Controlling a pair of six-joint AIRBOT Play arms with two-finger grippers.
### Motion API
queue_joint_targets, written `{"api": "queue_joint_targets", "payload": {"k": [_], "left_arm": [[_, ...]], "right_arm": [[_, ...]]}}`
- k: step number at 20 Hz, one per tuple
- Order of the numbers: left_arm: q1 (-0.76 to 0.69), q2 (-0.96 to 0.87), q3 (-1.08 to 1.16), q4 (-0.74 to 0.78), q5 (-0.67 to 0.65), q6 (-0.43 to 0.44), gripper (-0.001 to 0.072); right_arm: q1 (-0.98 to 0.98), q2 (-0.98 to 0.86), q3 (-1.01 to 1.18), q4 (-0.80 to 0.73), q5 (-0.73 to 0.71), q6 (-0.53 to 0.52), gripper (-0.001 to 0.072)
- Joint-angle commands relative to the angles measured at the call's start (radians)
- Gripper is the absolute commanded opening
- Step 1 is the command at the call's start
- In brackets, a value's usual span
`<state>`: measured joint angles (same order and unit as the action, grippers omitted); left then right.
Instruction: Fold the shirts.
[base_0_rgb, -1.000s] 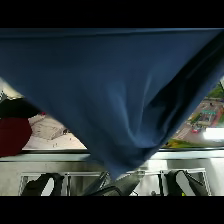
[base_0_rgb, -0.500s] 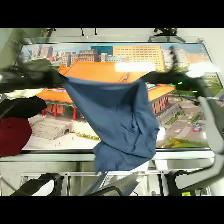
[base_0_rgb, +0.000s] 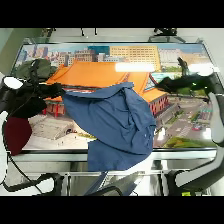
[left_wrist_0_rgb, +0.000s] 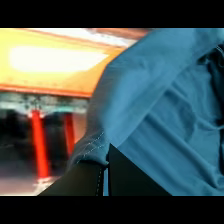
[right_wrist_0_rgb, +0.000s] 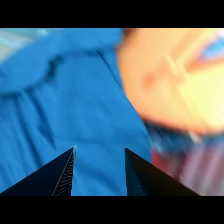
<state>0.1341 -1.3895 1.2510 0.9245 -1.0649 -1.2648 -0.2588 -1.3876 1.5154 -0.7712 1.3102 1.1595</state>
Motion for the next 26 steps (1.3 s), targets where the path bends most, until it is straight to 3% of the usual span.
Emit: {"api": "queue_joint_targets", "payload": {"k": [1,3,7,14,23,24,25,26], "left_arm": [[0.060,-0.009,-0.003,-0.002,-0.017,0.027,0.0012],[0.066,-0.009,-0.003,-0.003,-0.015,0.027,0.0012],[0.066,-0.009,0.027,-0.003,-0.024,0.036,0.0013],[0.066,-0.010,0.104,-0.002,-0.058,0.037,0.0013],[0.066,-0.011,0.103,0.000,-0.049,0.046,0.0013],[0.066,-0.011,0.103,0.000,-0.049,0.053,0.0013],[0.066,-0.011,0.103,0.001,-0.046,0.053,0.0013],[0.066,-0.011,0.103,0.001,-0.040,0.053,0.0013]], "right_arm": [[-0.108,0.219,-0.277,-0.270,0.069,0.204,0.0374],[-0.164,0.365,-0.513,-0.237,0.101,0.325,0.0530],[-0.159,0.586,-0.852,-0.235,0.101,0.420,0.0527],[-0.117,0.665,-1.167,-0.117,0.007,0.372,0.0527],[0.128,0.596,-1.236,-0.027,-0.232,0.344,0.0510],[0.140,0.573,-1.236,0.013,-0.234,0.305,0.0413],[0.148,0.554,-1.235,0.084,-0.235,0.233,0.0244],[0.148,0.541,-1.229,0.173,-0.238,0.155,0.0132]]}}
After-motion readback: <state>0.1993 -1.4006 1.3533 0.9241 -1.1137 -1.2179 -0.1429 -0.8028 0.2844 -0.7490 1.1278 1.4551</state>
